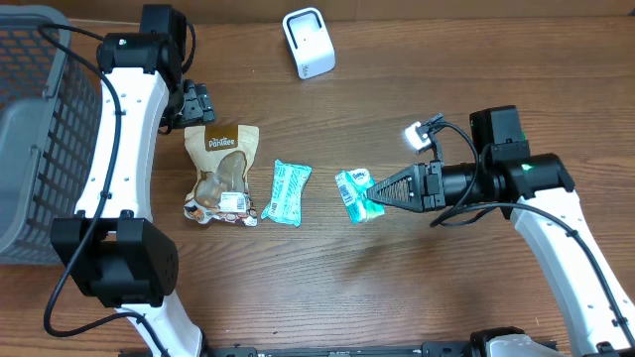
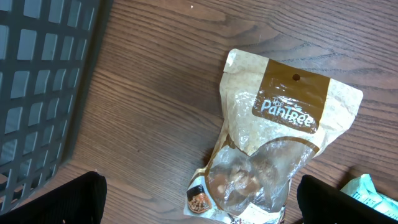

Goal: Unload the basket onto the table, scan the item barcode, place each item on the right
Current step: 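Lift the Kleenex pack with the right gripper and hold it up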

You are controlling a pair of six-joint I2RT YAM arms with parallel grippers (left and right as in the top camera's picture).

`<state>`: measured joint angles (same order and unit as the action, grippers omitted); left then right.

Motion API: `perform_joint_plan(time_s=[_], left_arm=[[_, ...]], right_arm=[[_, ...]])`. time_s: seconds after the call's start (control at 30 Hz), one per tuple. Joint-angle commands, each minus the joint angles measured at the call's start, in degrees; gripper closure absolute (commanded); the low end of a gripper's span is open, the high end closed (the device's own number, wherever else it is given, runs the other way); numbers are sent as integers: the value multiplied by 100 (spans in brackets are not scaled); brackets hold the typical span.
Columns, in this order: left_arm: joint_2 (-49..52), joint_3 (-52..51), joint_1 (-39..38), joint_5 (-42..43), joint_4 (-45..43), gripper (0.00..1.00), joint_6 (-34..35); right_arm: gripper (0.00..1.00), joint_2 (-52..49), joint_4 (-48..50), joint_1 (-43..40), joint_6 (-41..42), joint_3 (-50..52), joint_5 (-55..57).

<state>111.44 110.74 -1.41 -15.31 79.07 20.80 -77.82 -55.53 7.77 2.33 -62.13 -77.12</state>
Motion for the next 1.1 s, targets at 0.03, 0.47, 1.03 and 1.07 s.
perform_joint_plan(time_s=[0.03,0.47,1.03,1.07], left_arm=[[-55,101,-11,-70,-9,0,-24],[-55,101,-11,-72,-7,0,-22],[-55,101,-11,-70,-7,0,-24],[-55,101,-11,-70,-7,0,-22]], right_arm=[[96,131,9,9,-92,-138,-96],[96,131,98,9,-94,-138,-90],[96,131,116,9,-90,-138,356],[96,131,116,9,-90,-138,356]])
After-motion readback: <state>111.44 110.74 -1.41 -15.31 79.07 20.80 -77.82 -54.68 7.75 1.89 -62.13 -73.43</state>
